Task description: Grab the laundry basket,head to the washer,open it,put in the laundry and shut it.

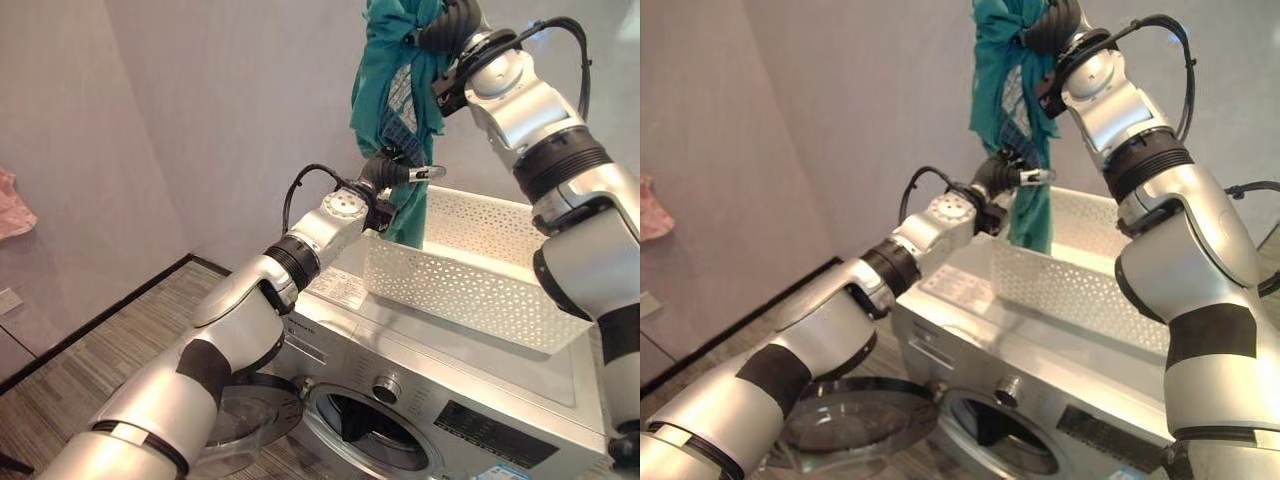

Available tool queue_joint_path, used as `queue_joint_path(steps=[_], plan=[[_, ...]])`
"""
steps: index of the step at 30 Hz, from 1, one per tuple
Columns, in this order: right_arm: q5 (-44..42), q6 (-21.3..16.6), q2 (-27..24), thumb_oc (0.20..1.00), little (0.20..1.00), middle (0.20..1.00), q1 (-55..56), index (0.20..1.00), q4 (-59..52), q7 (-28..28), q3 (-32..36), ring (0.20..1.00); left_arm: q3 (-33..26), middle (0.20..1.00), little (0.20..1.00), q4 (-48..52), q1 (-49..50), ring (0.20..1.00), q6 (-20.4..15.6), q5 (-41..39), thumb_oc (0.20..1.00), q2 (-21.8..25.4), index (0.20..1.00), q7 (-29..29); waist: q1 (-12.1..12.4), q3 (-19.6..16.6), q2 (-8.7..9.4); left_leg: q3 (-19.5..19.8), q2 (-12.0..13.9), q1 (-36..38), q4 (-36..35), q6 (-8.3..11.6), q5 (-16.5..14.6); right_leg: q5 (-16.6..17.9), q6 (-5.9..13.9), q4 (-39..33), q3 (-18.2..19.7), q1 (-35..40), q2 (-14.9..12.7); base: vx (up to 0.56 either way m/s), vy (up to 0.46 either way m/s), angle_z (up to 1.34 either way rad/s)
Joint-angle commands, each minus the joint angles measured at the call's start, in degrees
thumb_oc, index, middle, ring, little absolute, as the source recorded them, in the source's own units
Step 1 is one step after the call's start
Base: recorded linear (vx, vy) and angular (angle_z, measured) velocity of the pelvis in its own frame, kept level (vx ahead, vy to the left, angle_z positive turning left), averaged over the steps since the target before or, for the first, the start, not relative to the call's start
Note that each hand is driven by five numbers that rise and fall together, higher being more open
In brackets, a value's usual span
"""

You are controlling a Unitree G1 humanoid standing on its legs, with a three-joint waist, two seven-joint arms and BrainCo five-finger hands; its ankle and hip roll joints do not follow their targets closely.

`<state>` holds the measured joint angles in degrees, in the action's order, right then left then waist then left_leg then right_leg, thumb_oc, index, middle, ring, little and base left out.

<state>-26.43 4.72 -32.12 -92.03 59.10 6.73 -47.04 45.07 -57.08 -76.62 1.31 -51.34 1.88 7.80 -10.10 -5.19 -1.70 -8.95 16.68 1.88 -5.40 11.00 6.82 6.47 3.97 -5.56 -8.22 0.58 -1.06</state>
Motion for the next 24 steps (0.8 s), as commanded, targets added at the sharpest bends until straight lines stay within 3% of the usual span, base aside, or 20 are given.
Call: queue_joint_path(steps=[1,8,15,16,18,24], plan=[[-3.57,-4.17,-0.74,0.200,0.200,0.200,-11.22,0.200,6.51,3.45,0.25,0.200,-2.73,1.000,1.000,-3.03,-12.52,1.000,-6.01,-2.27,1.000,0.32,1.000,0.61,1.25,3.24,0.33,-1.50,0.41,5.44,0.40,-0.22,-5.57,-7.15,4.13,0.56,1.56,1.64,-4.72,-0.02,-0.037,-0.10],[-4.98,-5.98,2.57,0.200,0.200,0.200,-10.73,0.200,5.76,4.16,1.46,0.200,-6.95,1.000,1.000,-1.86,-13.84,1.000,-9.32,-5.88,1.000,-0.65,1.000,0.78,-0.29,3.66,-0.93,-3.61,0.74,5.00,0.40,0.06,-4.88,-6.80,4.18,0.56,3.68,-0.41,-4.17,-0.03,-0.040,-0.19],[-6.09,-7.45,3.90,0.200,0.200,0.200,-9.03,0.200,4.63,4.04,2.06,0.200,-7.98,1.000,1.000,-1.41,-13.92,1.000,-11.40,-2.81,1.000,-0.71,1.000,1.22,-0.84,3.94,-1.32,-4.58,1.14,5.19,0.40,0.27,-4.13,-6.74,3.87,0.56,4.56,-0.88,-3.66,0.00,-0.036,-0.08],[-6.09,-7.45,3.91,0.200,0.200,0.200,-8.99,0.200,4.60,4.06,2.07,0.200,-7.97,0.586,0.586,-1.36,-13.86,0.586,-11.40,-2.78,0.586,-0.70,0.586,1.26,-0.84,3.93,-1.32,-4.59,1.15,5.20,0.40,0.29,-4.12,-6.74,3.86,0.56,4.57,-0.88,-3.65,0.00,0.000,0.00],[-5.98,-7.88,4.08,0.200,0.200,0.200,-8.23,0.200,4.38,4.21,2.39,0.200,-8.53,0.200,0.200,-1.08,-13.66,0.200,-11.98,-2.64,0.200,-0.67,0.200,1.71,-0.95,4.14,-1.51,-4.86,1.26,5.15,0.40,0.40,-3.74,-6.69,3.84,0.56,4.57,-1.03,-3.50,0.00,0.000,0.00],[-6.07,-8.35,4.18,0.200,0.200,0.200,-7.10,0.200,4.69,4.23,2.49,0.200,-9.74,0.200,0.200,-1.29,-13.22,0.200,-13.17,-1.05,0.200,-1.09,0.200,3.16,-1.14,4.65,-1.50,-5.34,1.41,5.13,0.40,0.50,-3.24,-6.46,3.73,0.56,4.75,-1.32,-3.35,0.00,0.000,0.00]])
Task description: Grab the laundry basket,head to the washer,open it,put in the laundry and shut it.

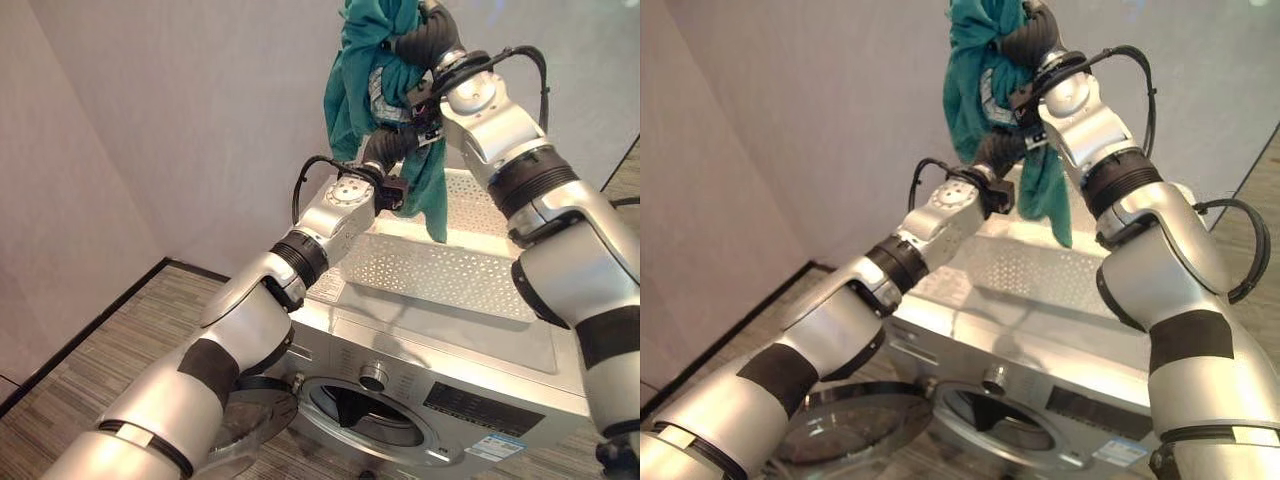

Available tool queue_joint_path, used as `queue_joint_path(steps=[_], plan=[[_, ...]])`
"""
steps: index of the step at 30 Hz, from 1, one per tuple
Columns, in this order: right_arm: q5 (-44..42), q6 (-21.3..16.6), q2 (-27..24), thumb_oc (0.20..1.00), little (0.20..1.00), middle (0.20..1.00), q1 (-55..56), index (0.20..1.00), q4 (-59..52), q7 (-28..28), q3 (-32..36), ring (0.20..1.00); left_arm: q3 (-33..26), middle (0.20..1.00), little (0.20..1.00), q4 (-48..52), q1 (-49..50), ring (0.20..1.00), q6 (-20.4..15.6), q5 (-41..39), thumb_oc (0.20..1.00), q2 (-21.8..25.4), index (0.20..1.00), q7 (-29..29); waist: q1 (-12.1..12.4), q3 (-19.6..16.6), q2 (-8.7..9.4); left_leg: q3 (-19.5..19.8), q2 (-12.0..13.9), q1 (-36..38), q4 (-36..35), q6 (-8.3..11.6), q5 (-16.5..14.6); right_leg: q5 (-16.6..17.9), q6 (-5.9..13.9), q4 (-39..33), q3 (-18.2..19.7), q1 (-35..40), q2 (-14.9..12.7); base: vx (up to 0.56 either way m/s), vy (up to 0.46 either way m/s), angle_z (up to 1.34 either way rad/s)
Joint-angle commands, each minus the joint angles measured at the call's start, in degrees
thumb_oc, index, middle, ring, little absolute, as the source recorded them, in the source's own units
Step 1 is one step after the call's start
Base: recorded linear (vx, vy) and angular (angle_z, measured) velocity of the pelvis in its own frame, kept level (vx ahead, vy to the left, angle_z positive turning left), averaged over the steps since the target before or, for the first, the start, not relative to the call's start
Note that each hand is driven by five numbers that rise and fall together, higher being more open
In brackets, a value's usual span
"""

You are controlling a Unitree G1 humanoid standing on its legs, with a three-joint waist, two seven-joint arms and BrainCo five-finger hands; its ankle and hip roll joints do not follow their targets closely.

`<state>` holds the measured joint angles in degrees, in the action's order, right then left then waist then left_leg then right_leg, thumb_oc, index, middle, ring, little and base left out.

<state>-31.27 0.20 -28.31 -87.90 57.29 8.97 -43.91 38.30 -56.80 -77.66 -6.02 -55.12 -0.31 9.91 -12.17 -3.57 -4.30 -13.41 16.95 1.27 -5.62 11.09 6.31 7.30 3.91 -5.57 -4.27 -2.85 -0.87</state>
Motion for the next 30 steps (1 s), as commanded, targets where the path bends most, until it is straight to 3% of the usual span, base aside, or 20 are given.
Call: queue_joint_path(steps=[1,10,11,12,13,20,30], plan=[[-1.22,-3.90,0.34,0.200,0.200,0.200,-10.95,0.200,6.42,2.02,-0.57,0.200,-3.26,0.200,0.200,-1.45,-12.03,0.200,-6.08,3.02,0.200,1.02,0.200,1.32,0.89,3.07,1.20,-0.96,1.11,5.78,0.62,0.40,-2.76,-7.22,3.79,0.57,0.89,2.09,-3.52,0.00,0.000,0.00],[-1.56,-4.18,0.34,0.200,0.200,0.200,-8.77,0.200,6.40,2.15,-0.36,0.200,-5.10,0.200,0.200,-1.92,-10.61,0.200,-7.17,5.96,0.200,0.61,0.200,3.94,0.63,3.35,1.72,-1.28,1.04,5.80,0.62,0.39,-3.03,-7.11,3.68,0.57,1.08,2.08,-3.45,0.00,0.000,0.00],[-2.63,-4.28,0.52,0.291,0.291,0.291,-8.53,0.291,6.75,1.95,-0.14,0.291,-5.49,0.200,0.200,-2.76,-10.81,0.200,-7.24,6.10,0.200,0.77,0.200,4.15,0.50,3.37,1.74,-1.35,1.06,5.69,0.62,0.42,-3.07,-7.00,3.69,0.57,1.15,2.00,-3.43,0.01,-0.002,-0.07],[-3.03,-4.31,0.65,0.586,0.586,0.586,-8.45,0.586,7.00,1.94,0.06,0.586,-5.68,0.200,0.200,-2.88,-10.84,0.200,-7.31,6.12,0.200,0.89,0.200,4.38,0.48,3.32,1.76,-1.38,1.09,5.75,0.62,0.41,-3.03,-6.98,3.68,0.57,1.13,2.00,-3.39,0.01,0.001,-0.11],[-3.29,-4.31,0.70,1.000,1.000,1.000,-8.22,1.000,7.33,1.85,0.07,1.000,-5.91,0.200,0.200,-3.04,-10.94,0.200,-7.41,6.31,0.200,1.11,0.200,4.63,0.45,3.33,1.83,-1.45,1.07,5.76,0.62,0.41,-3.00,-6.92,3.68,0.57,1.19,1.98,-3.39,0.01,0.003,-0.09],[-7.23,-4.50,0.11,1.000,1.000,1.000,-6.50,1.000,8.01,1.50,1.71,1.000,-6.57,0.200,0.200,-4.32,-12.19,0.200,-7.45,7.09,0.200,3.80,0.200,5.25,0.14,3.19,1.86,-1.88,1.00,5.99,0.62,0.43,-3.27,-6.92,3.73,0.57,1.55,1.92,-3.32,0.00,0.001,-0.01],[-14.04,-10.76,-8.02,1.000,1.000,1.000,-1.86,1.000,4.74,4.74,11.31,1.000,-9.38,0.200,0.200,-3.31,-14.63,0.200,-9.45,7.47,0.200,11.04,0.200,6.85,-0.63,2.83,0.55,-3.04,0.89,6.84,0.62,0.48,-3.67,-7.67,4.31,0.57,1.57,2.06,-3.35,0.00,0.000,0.00]])
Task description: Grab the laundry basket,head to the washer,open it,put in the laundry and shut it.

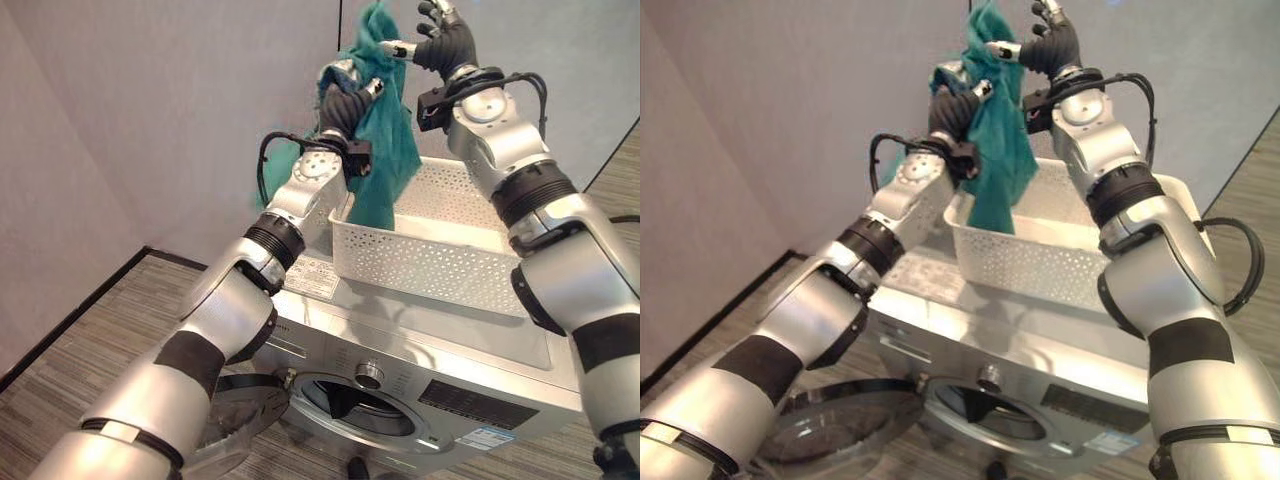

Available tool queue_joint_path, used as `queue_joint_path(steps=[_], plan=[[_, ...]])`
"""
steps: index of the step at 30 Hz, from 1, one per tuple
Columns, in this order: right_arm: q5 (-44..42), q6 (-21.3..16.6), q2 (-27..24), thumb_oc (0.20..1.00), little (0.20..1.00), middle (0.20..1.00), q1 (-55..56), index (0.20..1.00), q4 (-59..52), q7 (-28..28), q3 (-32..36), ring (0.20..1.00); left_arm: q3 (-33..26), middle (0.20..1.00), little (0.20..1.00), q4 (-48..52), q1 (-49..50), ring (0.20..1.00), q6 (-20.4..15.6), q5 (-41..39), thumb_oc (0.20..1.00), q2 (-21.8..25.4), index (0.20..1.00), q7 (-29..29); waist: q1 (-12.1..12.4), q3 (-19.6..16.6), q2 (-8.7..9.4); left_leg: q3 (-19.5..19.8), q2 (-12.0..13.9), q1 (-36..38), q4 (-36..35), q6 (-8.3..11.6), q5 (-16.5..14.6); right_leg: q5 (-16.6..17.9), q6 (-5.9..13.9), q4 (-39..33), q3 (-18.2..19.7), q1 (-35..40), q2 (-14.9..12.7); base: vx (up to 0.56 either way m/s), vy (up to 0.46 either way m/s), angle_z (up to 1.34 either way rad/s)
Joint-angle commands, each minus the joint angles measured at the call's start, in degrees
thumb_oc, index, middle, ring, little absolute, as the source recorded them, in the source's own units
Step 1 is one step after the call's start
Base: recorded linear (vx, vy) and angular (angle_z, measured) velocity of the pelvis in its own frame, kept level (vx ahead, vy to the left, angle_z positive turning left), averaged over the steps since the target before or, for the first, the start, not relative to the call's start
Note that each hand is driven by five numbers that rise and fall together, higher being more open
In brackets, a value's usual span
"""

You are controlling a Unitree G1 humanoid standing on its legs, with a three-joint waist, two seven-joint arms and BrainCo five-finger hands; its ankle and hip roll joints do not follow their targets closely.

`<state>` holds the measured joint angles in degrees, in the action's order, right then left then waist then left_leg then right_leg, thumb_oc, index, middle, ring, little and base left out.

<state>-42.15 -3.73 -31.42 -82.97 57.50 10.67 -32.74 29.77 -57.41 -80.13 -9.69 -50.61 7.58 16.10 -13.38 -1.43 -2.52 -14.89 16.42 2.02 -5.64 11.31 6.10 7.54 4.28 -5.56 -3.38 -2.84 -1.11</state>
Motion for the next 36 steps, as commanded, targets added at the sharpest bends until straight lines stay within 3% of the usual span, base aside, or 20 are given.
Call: queue_joint_path(steps=[1,15,20,24,30,32,36], plan=[[-3.59,-7.58,-6.11,1.000,1.000,1.000,-6.11,1.000,4.42,3.46,1.32,1.000,-0.81,0.200,0.200,-2.51,-12.51,0.200,-6.04,3.18,0.200,3.73,0.200,0.87,0.50,0.65,-1.36,-1.60,1.40,6.18,0.64,0.23,-3.61,-7.98,3.96,0.56,0.66,2.14,-3.12,0.00,0.000,0.00],[3.43,-10.78,-18.33,1.000,1.000,1.000,8.19,1.000,-3.59,7.47,9.98,1.000,-2.04,0.200,0.200,-0.86,-18.23,0.200,-8.62,4.33,0.200,11.67,0.200,2.52,-1.98,-0.16,-3.68,-3.31,0.98,7.57,0.64,0.07,-4.50,-7.97,4.65,0.56,1.52,2.29,-3.32,0.01,0.017,-0.05],[3.72,-11.40,-19.08,1.000,1.000,1.000,18.71,1.000,-3.44,6.78,15.94,1.000,-0.29,0.200,0.200,-6.42,-24.56,0.200,-7.54,3.55,0.200,18.62,0.200,1.62,-2.22,-0.56,-4.52,-3.84,0.68,8.11,0.64,-0.01,-4.90,-7.95,5.02,0.56,1.48,2.48,-3.53,0.02,0.014,-0.12],[4.06,-12.45,-19.74,1.000,1.000,1.000,30.63,1.000,-4.36,6.87,23.73,1.000,2.35,0.200,0.200,-5.99,-29.70,0.200,-8.11,3.14,0.200,27.20,0.200,1.79,-0.96,-1.04,-5.40,-3.37,0.48,8.18,0.64,-0.05,-5.19,-8.37,5.44,0.56,0.48,3.15,-3.97,0.02,0.004,0.01],[8.48,-12.84,-17.22,1.000,1.000,1.000,48.61,1.000,-10.62,7.81,34.36,1.000,3.90,0.200,0.200,0.17,-32.09,0.200,-10.83,3.58,0.200,33.66,0.200,4.22,0.68,-1.32,-5.10,-2.03,0.15,7.45,0.64,-0.18,-5.12,-8.43,5.56,0.56,-1.42,3.74,-4.65,0.01,0.014,0.18],[11.54,-12.75,-13.34,1.000,1.000,1.000,59.93,1.000,-13.67,8.09,39.87,1.000,4.23,0.200,0.200,7.00,-31.61,0.200,-13.04,5.56,0.200,38.13,0.200,6.44,1.25,-1.19,-5.04,-1.19,0.06,7.32,0.64,-0.31,-5.57,-8.85,5.75,0.56,-2.45,4.25,-4.90,0.00,0.012,0.25],[14.19,-12.10,-8.38,1.000,1.000,1.000,70.69,1.000,-16.50,8.17,44.03,1.000,2.83,0.200,0.200,14.62,-27.64,0.200,-14.46,8.86,0.200,41.17,0.200,9.05,2.11,-1.50,-4.17,-0.34,-0.03,6.67,0.64,-0.50,-5.24,-8.59,5.67,0.56,-3.47,4.34,-5.21,-0.01,-0.003,0.21]])
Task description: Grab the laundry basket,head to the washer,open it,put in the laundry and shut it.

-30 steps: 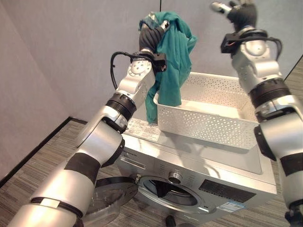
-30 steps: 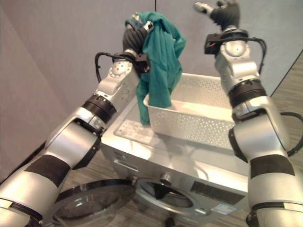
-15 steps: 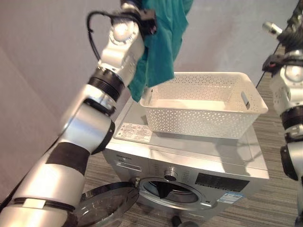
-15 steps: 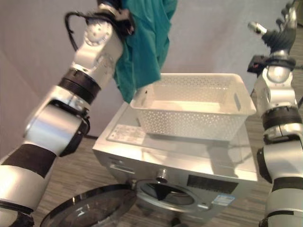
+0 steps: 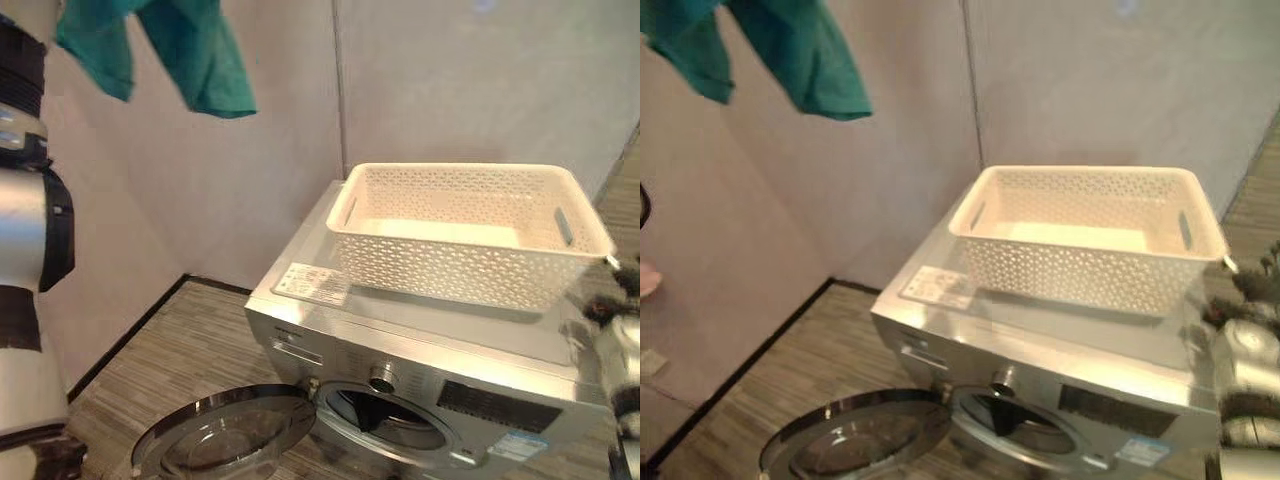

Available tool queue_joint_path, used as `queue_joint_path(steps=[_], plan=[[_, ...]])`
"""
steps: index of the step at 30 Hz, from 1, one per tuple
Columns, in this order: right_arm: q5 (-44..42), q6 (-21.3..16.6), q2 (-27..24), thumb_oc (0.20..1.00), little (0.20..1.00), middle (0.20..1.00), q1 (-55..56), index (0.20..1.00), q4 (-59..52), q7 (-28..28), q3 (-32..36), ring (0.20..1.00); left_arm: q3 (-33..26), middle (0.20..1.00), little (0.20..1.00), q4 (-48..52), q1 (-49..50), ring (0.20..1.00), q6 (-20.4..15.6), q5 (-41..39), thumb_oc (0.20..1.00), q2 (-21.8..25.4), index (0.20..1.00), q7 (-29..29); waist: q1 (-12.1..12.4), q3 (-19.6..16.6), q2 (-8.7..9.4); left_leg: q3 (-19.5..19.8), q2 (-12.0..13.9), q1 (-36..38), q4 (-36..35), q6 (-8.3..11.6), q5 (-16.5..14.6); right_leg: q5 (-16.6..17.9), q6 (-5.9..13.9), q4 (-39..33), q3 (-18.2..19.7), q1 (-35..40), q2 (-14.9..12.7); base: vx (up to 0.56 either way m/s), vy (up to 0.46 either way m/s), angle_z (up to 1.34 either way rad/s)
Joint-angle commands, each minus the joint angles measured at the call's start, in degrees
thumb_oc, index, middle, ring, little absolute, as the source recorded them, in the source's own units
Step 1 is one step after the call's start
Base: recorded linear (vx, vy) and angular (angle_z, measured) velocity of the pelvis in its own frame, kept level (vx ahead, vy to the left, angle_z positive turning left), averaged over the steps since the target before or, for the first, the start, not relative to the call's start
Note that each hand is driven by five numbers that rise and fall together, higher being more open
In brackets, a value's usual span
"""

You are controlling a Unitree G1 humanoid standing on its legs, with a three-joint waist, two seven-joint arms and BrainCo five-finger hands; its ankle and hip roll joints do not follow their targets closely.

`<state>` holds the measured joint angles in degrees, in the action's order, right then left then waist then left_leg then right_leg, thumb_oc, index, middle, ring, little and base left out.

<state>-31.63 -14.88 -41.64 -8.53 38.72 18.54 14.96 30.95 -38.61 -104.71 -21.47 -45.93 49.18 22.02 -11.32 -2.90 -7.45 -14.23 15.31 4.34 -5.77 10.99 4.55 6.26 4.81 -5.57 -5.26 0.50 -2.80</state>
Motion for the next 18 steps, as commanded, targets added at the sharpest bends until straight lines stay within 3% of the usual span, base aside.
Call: queue_joint_path(steps=[1,5,6,9,11,12,15,18], plan=[[4.26,-0.64,3.61,1.000,1.000,1.000,-0.75,1.000,3.03,0.14,-3.02,1.000,1.13,0.200,0.200,-1.83,-1.28,0.200,-2.93,5.33,0.200,0.06,0.200,3.59,0.39,-0.22,1.00,-0.54,1.04,4.13,0.77,-0.25,-3.68,-7.41,5.14,0.57,-2.00,1.15,-3.62,-0.04,-0.006,0.12],[0.70,-0.29,11.68,1.000,1.000,1.000,6.74,1.000,10.91,-1.48,-0.43,1.000,-8.59,0.200,0.200,13.09,13.92,0.200,-5.30,11.75,0.200,3.28,0.200,6.85,1.87,0.46,2.59,0.83,0.89,3.43,0.77,-0.59,-3.71,-7.60,4.99,0.57,-3.33,1.46,-4.04,-0.02,-0.010,0.14],[-1.56,-0.49,14.45,1.000,1.000,1.000,9.28,1.000,15.90,-2.82,0.10,1.000,-15.47,0.200,0.200,20.61,23.94,0.200,-5.51,15.11,0.200,3.75,0.200,7.78,2.43,0.73,3.18,1.41,0.77,3.28,0.77,-0.71,-3.73,-7.80,4.90,0.57,-3.87,1.70,-4.30,-0.03,-0.001,0.38],[-3.56,0.39,17.68,1.000,1.000,1.000,11.36,1.000,20.74,-5.06,0.33,1.000,-25.00,0.200,0.200,29.23,37.96,0.200,-5.78,19.55,0.200,4.66,0.200,8.12,3.13,1.27,3.89,1.86,0.71,3.20,0.77,-0.83,-3.83,-7.99,4.84,0.57,-4.34,1.83,-4.52,-0.02,0.005,0.21],[-4.57,0.20,18.07,1.000,1.000,1.000,12.18,1.000,21.86,-5.43,1.16,1.000,-29.30,0.200,0.200,31.38,44.34,0.200,-5.45,20.37,0.200,4.82,0.200,7.75,3.01,1.09,3.64,1.82,0.60,3.33,0.77,-0.86,-3.96,-8.07,4.86,0.57,-4.35,1.98,-4.65,0.00,0.020,0.00],[-8.94,-0.51,17.59,1.000,1.000,1.000,13.01,1.000,24.59,-5.67,6.16,1.000,-32.94,0.200,0.200,30.91,50.53,0.200,-5.41,20.16,0.200,6.68,0.200,7.24,2.80,1.10,3.52,1.78,0.57,3.66,0.77,-0.79,-4.56,-8.35,4.94,0.57,-4.44,2.40,-4.62,0.00,0.035,-0.05],[-10.97,0.31,13.12,1.000,1.000,1.000,17.04,1.000,35.24,-4.28,13.80,1.000,-35.50,0.200,0.200,31.33,55.68,0.200,-4.66,18.83,0.200,8.67,0.200,5.30,2.34,1.16,3.65,1.86,0.56,3.73,0.77,-0.71,-4.74,-8.30,5.03,0.57,-4.55,2.77,-4.67,0.01,0.040,0.04],[-10.23,2.21,10.88,1.000,1.000,1.000,18.26,1.000,41.11,-4.52,14.32,1.000,-36.00,0.200,0.200,32.93,57.85,0.200,-4.37,18.05,0.200,7.76,0.200,3.35,2.38,1.28,3.87,2.02,0.47,3.34,0.77,-0.74,-4.37,-7.81,5.00,0.57,-4.69,2.44,-4.75,-0.01,0.013,0.24]])
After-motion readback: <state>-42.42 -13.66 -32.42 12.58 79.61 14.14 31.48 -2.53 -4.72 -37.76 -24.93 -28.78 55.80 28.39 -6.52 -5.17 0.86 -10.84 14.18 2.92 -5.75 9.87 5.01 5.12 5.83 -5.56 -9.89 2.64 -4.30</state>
